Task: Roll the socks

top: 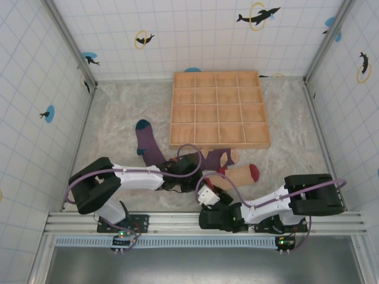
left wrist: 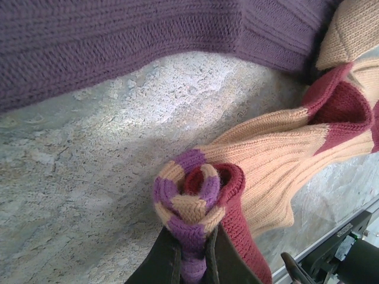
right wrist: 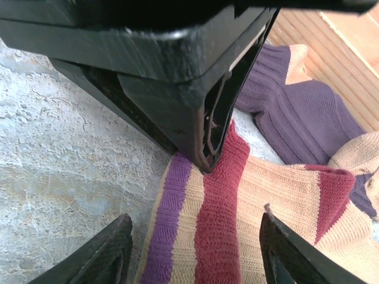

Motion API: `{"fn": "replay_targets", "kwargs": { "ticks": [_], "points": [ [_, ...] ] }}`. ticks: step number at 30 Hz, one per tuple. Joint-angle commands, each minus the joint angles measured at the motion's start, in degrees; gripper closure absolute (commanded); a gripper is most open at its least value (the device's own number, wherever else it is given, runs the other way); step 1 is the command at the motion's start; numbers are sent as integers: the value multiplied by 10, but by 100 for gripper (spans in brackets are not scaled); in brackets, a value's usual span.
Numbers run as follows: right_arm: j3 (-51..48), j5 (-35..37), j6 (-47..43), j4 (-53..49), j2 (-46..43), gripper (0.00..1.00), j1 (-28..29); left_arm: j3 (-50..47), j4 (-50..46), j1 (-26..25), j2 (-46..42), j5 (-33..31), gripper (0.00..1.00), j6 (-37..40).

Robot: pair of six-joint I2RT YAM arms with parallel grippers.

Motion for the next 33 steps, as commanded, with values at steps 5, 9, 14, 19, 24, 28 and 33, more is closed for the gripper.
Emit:
{"fn": "replay_targets", "kwargs": {
  "ticks": [5, 9, 14, 19, 24, 28, 33],
  "points": [
    [0, -4, 57, -29, 25, 60, -6, 14, -11, 3, 9, 12, 100, -2],
    [-14, -22, 71, -25, 16, 84, -12, 15, -8, 3, 9, 13, 100, 2],
    [-47, -57, 68, 13, -25, 100, -20, 13, -4, 3, 3, 12, 82, 3],
    [-104, -114, 69, 75, -93, 100, -45, 23, -18, 3, -13, -12, 30, 12],
    [-167, -196, 87, 131, -172, 100, -86, 23, -16, 3, -34, -34, 22, 20],
    [-219, -277, 118, 176, -231, 100, -130, 23, -10, 4, -39, -39, 22, 24],
    [-268, -347, 168, 197, -289, 100, -185, 10, 24, 3, -38, -36, 27, 26]
  ]
}}
